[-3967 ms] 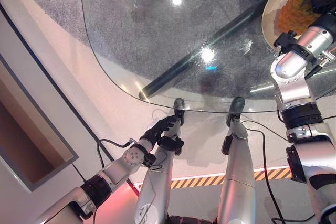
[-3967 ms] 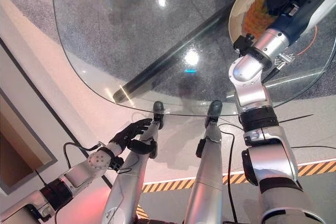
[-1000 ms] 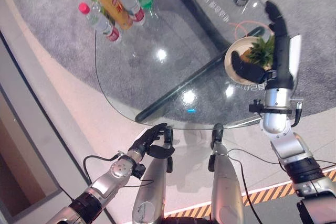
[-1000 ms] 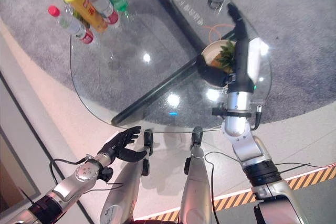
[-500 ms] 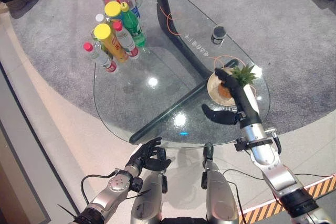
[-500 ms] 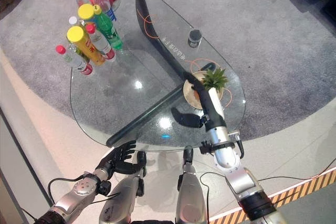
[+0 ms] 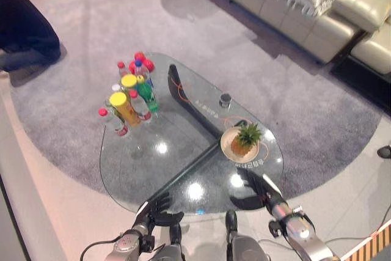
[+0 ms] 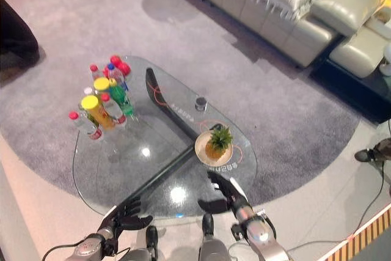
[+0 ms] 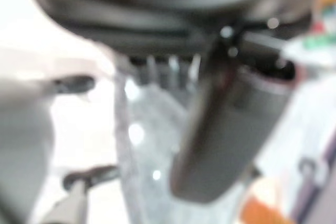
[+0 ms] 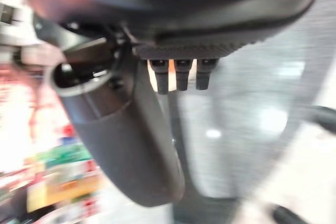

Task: Pick up the fruit to the plate

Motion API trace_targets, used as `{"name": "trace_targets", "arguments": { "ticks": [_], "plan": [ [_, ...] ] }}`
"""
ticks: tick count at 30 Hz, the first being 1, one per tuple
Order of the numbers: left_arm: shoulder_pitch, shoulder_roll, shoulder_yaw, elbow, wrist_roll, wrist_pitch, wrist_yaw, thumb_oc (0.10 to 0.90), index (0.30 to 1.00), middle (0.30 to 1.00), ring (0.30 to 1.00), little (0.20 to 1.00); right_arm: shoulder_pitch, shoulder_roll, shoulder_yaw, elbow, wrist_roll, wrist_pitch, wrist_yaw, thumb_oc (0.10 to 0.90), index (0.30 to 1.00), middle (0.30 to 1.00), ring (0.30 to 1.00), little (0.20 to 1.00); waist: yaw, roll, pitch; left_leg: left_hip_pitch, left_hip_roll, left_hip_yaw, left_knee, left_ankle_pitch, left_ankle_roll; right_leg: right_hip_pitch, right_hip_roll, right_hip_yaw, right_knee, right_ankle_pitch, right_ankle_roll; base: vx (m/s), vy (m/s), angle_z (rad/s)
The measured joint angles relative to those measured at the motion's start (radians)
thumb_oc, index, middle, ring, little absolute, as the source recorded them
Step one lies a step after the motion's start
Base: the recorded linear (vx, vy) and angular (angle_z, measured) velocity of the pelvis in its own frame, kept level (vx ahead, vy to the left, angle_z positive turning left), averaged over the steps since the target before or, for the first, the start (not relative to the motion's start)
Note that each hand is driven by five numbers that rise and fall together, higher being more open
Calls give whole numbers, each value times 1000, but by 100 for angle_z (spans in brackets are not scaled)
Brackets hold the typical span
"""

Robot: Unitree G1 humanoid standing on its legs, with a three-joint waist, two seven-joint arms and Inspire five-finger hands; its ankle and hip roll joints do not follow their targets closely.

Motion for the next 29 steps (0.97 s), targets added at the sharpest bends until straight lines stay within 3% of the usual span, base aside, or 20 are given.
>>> {"name": "trace_targets", "arguments": {
  "ticks": [3,6,7,8,12,21,29],
  "plan": [
    [10,-12,-1,41,1,-3,1,800,900,900,900,900,24,24,0,75,-1,42,18,800,900,900,900,900,0,1,-20,1,7,0,0,0,0,5,2,0,-4,0,-1,0,0,0],
    [-6,-39,0,160,9,-36,7,800,900,900,900,900,-27,103,-78,291,29,46,42,800,900,900,900,900,1,-1,-54,25,11,1,-3,-9,3,25,4,1,-5,-9,-2,0,0,0],
    [-6,-39,0,160,9,-36,7,800,900,900,900,900,-27,103,-78,291,29,46,42,800,900,900,900,900,1,-1,-54,25,11,1,-3,-9,3,25,4,1,-5,-9,-2,-5,1,3],
    [-6,-50,3,201,12,-54,19,800,900,900,900,900,-43,117,-86,363,34,53,45,800,900,900,900,900,7,0,-95,28,12,1,-7,-11,3,26,4,-2,-5,-16,-6,-10,1,4],
    [-10,-59,19,272,20,-66,42,800,900,900,900,900,-55,131,-113,455,49,68,60,800,900,900,900,900,24,7,-140,31,13,1,-7,-12,3,31,4,-4,-5,-17,-8,-2,0,1],
    [-18,-77,79,379,18,62,42,800,900,900,900,900,-67,168,-209,541,73,111,51,800,900,900,900,900,24,12,-168,49,14,1,-7,-14,1,49,6,-4,-5,-19,-12,10,7,0],
    [-25,-78,77,388,21,96,40,800,900,900,900,900,-90,174,-216,570,74,176,45,800,900,900,900,900,25,15,-189,63,23,2,-7,-20,-8,63,8,-5,-5,-23,-16,24,-9,0]
  ]
}}
